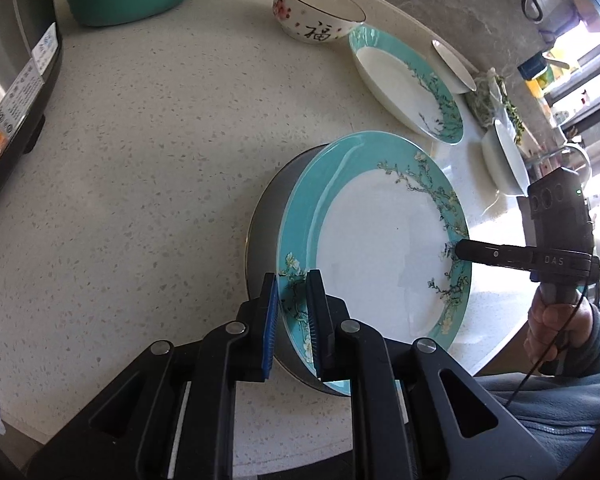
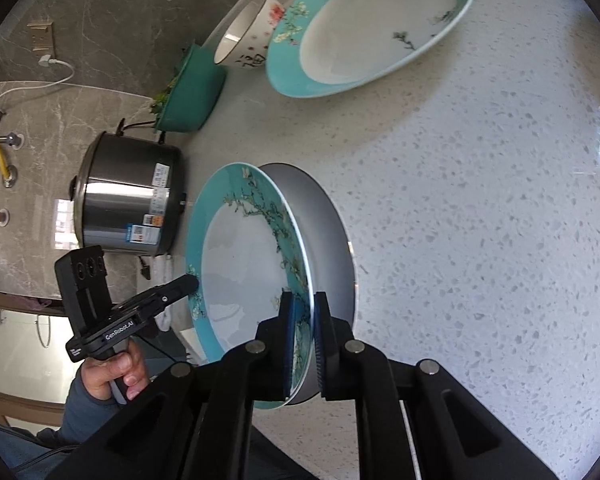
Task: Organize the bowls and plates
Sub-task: 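Carry the teal floral plate with both tools onto the silver-grey plate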
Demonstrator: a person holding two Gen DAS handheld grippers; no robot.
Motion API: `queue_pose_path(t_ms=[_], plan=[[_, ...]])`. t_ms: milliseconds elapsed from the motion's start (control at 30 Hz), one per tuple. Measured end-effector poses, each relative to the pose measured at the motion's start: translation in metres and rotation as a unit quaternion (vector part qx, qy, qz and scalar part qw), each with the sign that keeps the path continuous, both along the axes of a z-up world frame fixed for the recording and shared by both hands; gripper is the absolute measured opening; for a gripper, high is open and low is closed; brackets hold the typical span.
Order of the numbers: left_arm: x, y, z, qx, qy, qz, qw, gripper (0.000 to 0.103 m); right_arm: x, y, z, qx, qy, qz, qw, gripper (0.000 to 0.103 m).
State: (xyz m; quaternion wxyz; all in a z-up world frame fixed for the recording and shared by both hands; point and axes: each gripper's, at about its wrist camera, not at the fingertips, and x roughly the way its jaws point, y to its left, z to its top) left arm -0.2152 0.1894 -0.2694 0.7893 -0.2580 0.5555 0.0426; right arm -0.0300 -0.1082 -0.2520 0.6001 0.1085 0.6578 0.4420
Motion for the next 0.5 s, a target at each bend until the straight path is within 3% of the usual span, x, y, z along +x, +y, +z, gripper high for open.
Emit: queue_pose_path(t_ms=[500], plan=[[0.023,-0.021,-0.010,0.036,0.020,-0.001,0.9992,0.014,-0.012,0.017,0.009,-0.067,-0.098,0.033,0.992,0.016]])
